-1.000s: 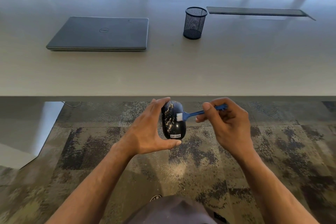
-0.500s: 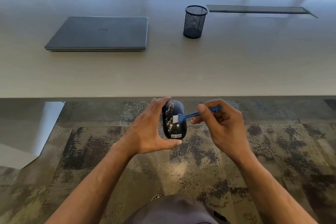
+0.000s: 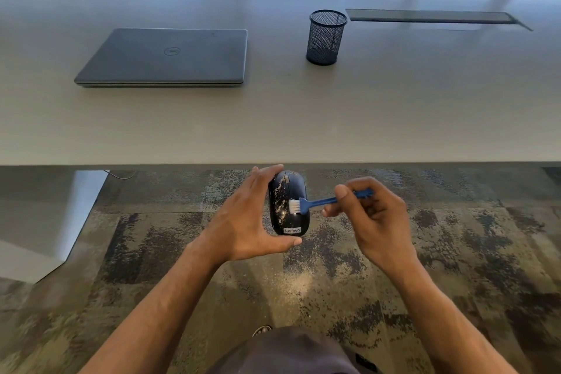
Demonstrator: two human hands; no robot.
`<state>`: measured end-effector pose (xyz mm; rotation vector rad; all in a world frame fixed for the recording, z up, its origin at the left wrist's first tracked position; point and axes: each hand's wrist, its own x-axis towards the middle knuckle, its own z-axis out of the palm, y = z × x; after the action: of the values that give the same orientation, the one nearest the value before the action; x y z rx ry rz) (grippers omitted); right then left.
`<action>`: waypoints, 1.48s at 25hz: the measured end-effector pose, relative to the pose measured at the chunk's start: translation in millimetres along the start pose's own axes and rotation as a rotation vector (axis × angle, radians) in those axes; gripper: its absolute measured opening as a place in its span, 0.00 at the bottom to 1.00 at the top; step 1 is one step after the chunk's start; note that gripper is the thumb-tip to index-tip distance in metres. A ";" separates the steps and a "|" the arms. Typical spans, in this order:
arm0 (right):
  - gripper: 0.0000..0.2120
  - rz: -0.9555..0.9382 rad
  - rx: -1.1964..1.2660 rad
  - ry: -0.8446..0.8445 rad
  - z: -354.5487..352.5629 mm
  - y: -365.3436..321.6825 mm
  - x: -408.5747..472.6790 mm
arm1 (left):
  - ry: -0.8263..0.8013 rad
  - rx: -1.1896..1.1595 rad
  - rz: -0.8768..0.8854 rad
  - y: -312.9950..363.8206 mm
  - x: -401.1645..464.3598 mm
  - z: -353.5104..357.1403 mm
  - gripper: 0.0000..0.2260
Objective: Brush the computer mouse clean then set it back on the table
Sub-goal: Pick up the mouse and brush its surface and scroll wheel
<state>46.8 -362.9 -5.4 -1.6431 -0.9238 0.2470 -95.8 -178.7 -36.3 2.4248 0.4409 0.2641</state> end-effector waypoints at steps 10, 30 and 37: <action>0.13 -0.027 0.065 -0.082 -7.9 0.6 -12.2 | 0.022 -0.027 0.026 6.0 -0.7 -2.0 0.51; 0.04 -0.206 -0.121 -0.275 -25.5 0.9 -9.8 | -0.017 -0.036 -0.077 11.0 -7.0 1.0 0.52; 0.11 -0.103 -0.007 -0.216 -42.6 19.2 -13.6 | 0.002 -0.045 -0.047 8.9 -11.7 -2.6 0.52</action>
<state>71.9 -403.7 -14.1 -1.5908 -1.1699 0.3562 -105.2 -188.1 -29.5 2.3671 0.4874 0.2535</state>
